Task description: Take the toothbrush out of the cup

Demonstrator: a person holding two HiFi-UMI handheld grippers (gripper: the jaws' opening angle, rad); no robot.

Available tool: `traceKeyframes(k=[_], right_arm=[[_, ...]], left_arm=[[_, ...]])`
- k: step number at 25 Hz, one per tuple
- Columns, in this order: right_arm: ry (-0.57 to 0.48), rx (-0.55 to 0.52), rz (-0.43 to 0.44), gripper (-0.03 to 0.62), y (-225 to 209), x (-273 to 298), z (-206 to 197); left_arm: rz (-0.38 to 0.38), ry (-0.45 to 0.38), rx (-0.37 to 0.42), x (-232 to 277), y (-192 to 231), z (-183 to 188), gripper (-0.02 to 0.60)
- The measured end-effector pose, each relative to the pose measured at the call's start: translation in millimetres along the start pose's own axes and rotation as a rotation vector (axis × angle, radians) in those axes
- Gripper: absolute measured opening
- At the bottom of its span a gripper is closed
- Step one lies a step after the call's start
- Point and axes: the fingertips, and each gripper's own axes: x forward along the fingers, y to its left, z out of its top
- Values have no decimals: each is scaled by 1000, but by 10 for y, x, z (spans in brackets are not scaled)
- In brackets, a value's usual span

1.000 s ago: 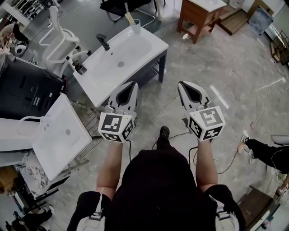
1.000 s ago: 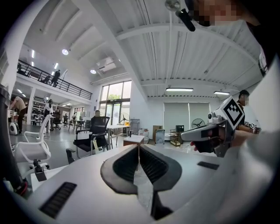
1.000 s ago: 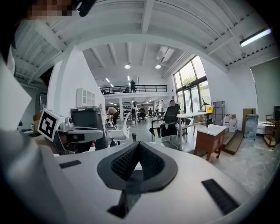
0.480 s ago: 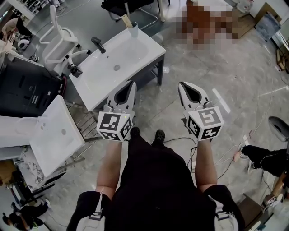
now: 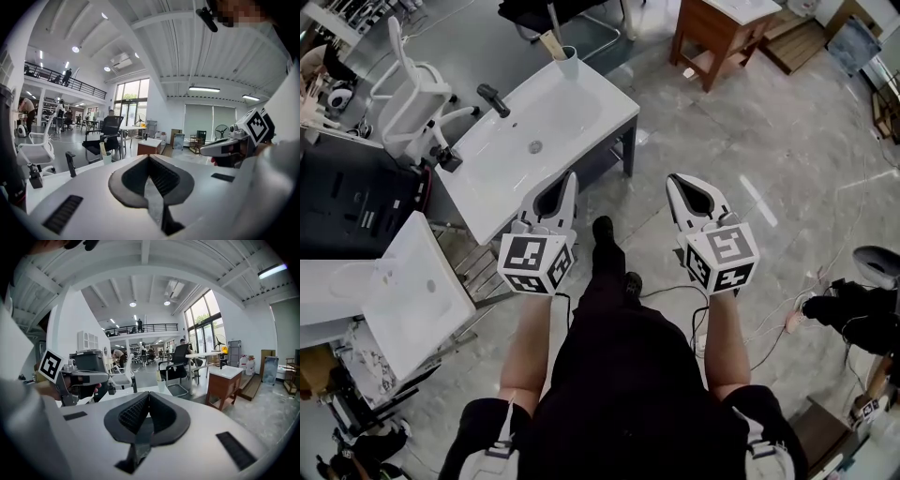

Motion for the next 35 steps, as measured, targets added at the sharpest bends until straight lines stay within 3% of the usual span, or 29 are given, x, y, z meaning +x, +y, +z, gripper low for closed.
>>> traceKeyframes(k=[6, 13, 20, 35], right_arm=[[10, -5, -23, 31, -217, 439, 138], [23, -16, -9, 31, -448, 1157, 506], [65, -47, -23, 31, -597, 1853, 759], [193, -8, -40, 32, -750, 3012, 729]], left_arm=[[-38, 52, 5, 489, 265, -1, 14], [-18, 78, -8, 1179, 848, 113, 14], [-52, 108, -33, 1861, 1426, 159, 14], [-20, 215, -7, 2980, 2516, -89, 21]])
